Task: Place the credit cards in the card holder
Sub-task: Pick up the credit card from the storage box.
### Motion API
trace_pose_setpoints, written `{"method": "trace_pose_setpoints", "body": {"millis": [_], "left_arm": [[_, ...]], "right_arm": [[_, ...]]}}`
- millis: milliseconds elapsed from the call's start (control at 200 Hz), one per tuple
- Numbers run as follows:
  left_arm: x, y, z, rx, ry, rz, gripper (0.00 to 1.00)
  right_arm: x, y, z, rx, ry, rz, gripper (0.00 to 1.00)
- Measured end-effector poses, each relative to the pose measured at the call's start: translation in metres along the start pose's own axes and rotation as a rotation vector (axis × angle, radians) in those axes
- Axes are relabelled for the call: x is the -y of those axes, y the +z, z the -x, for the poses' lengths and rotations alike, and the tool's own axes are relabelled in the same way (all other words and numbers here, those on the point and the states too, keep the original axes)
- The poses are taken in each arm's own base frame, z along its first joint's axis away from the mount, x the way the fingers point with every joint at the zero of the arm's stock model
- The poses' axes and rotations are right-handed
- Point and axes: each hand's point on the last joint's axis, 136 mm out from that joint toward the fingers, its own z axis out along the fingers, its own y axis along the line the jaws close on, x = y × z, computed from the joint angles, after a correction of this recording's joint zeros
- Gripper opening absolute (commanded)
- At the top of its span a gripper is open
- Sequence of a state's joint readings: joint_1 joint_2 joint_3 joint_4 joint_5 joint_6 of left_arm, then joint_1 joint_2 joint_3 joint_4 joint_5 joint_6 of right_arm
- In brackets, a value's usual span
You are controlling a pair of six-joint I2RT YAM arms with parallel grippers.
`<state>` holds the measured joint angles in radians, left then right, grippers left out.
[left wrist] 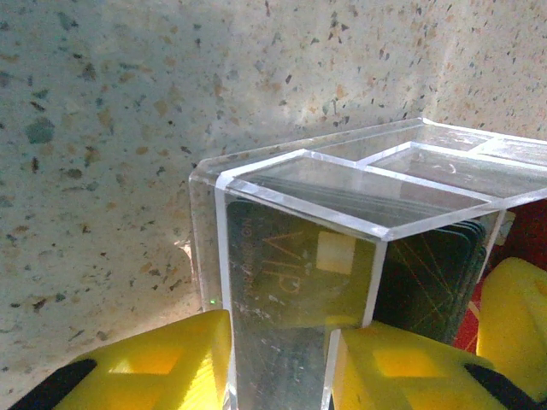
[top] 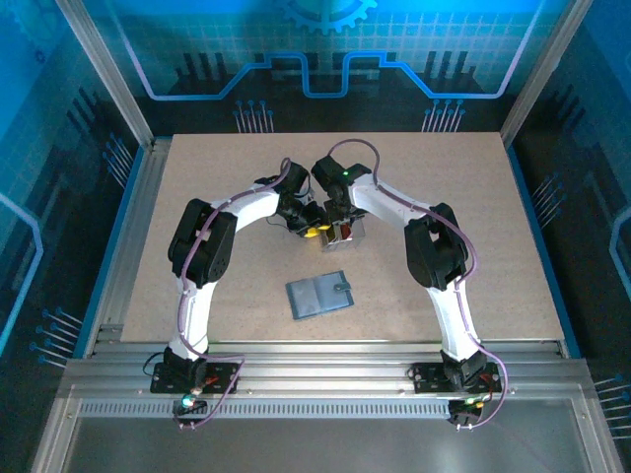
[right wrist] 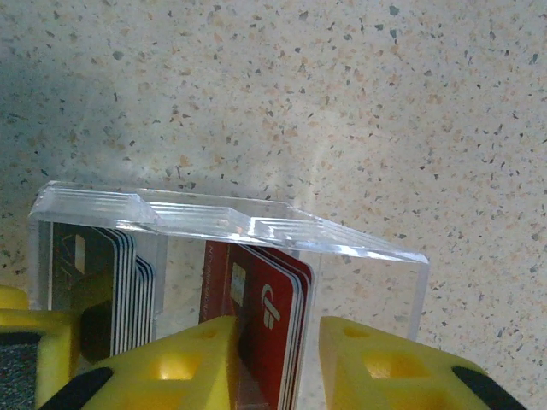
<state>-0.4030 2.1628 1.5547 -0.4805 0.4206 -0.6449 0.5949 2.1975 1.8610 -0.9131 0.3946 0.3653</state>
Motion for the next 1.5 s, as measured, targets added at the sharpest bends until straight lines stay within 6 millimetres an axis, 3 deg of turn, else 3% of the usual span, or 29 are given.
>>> {"method": "trace_pose_setpoints", "body": {"millis": [195, 700, 1031, 1501], "left_arm": [[0.001, 0.000, 0.000, -0.001, 0.001, -0.004, 0.36], [0.001, 0.001, 0.000, 0.000, 0.002, -0.011, 0.35], [0.001, 0.001, 0.000, 0.000, 0.002, -0.011, 0.35], [0.002, 0.000, 0.000, -0.007, -0.002, -0.022, 0.36]], "right_arm": [[0.003, -0.005, 0.002, 0.004, -0.006, -0.017, 0.31], [0.004, -0.013, 0.005, 0.012, -0.025, -0.023, 0.17], [-0.001, -0.019, 0.004, 0.012, -0.033, -0.008, 0.15], [-0.014, -0.043, 0.006, 0.024, -0.043, 0.076, 0.01]]}}
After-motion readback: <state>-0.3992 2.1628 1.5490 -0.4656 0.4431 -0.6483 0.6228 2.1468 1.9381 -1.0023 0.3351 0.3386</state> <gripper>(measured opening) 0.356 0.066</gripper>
